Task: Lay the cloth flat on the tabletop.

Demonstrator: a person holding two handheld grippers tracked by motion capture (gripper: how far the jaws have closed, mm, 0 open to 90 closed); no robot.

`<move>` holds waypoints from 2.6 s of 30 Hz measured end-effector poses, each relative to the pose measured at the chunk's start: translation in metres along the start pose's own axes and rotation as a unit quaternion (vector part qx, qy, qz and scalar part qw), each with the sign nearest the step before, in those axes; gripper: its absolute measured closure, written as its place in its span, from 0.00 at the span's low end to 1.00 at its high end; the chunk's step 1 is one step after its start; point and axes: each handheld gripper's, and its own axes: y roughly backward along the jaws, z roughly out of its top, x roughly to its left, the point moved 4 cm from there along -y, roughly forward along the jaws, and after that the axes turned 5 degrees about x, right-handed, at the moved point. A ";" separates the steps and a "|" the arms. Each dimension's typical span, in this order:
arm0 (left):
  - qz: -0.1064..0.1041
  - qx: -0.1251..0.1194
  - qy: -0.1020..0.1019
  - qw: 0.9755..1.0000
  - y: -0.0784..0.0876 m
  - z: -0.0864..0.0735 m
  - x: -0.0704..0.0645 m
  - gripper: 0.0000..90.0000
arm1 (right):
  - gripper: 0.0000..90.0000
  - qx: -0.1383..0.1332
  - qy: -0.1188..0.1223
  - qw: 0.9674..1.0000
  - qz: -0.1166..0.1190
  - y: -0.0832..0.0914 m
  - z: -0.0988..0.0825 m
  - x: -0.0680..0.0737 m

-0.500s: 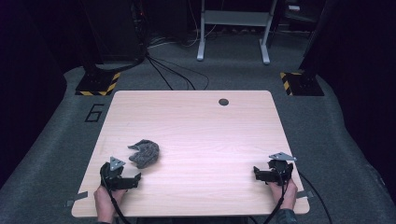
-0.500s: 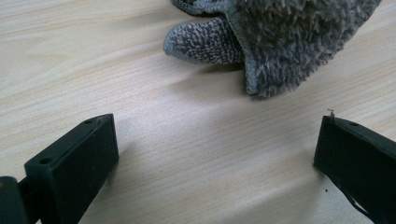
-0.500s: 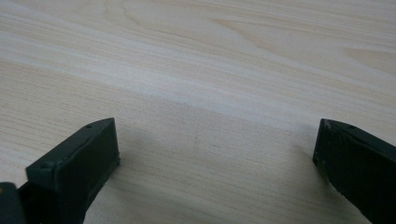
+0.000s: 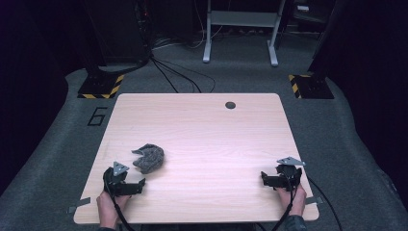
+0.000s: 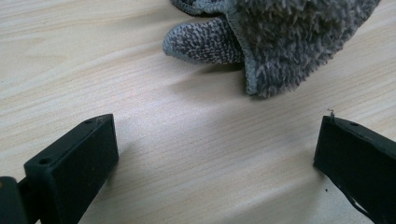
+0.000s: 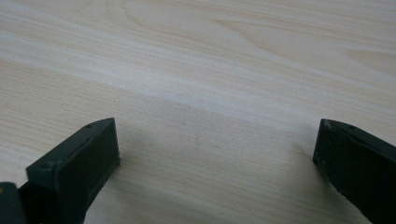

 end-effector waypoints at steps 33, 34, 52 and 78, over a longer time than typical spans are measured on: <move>-0.069 -0.045 -0.003 0.997 0.013 0.077 -0.021 0.00 | 0.00 0.003 0.002 1.000 -0.002 0.000 0.000 -0.001; -0.070 -0.041 -0.002 0.997 0.010 0.078 -0.021 0.00 | 0.00 0.003 0.002 1.000 -0.002 0.000 0.000 -0.001; -0.096 0.004 0.008 0.995 -0.029 0.063 -0.028 0.30 | 0.00 0.001 -0.001 1.000 -0.002 0.000 0.000 0.000; -0.124 -0.068 -0.077 0.987 0.007 0.098 -0.076 0.70 | 0.00 0.002 0.002 1.000 -0.002 0.000 0.000 -0.001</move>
